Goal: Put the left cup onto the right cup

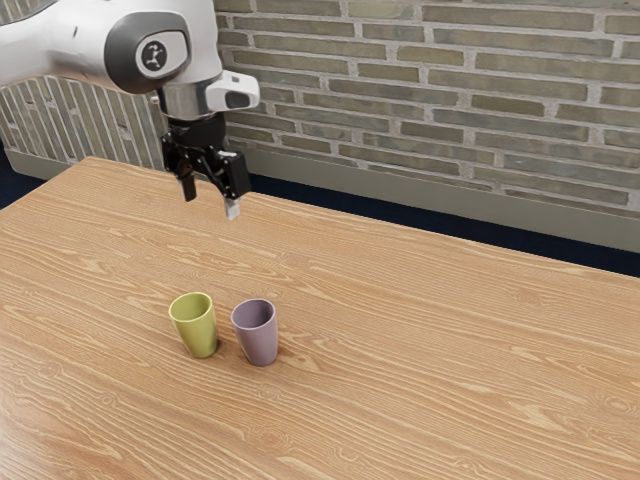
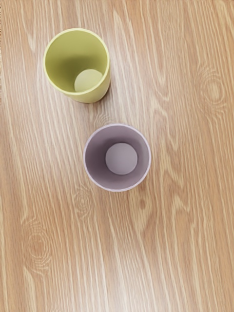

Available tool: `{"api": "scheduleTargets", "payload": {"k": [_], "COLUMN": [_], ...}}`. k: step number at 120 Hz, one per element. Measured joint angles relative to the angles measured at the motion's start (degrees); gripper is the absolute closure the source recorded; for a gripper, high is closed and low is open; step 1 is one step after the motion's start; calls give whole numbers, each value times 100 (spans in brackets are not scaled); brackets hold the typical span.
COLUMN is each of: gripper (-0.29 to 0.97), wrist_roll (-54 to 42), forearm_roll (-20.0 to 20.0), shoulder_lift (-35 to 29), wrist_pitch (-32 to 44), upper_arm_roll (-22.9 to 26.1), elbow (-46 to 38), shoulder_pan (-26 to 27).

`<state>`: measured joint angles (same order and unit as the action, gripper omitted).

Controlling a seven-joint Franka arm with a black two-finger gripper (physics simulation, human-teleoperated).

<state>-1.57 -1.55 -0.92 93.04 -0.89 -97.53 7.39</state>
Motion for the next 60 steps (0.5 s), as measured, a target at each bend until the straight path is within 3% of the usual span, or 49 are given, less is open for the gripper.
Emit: {"api": "scheduleTargets", "payload": {"k": [60], "gripper": [0], "wrist_roll": [6], "forearm_roll": [5], "shoulder_lift": [26], "wrist_pitch": [125], "upper_arm_roll": [-7], "elbow": [-285], "shoulder_pan": [-630]}}
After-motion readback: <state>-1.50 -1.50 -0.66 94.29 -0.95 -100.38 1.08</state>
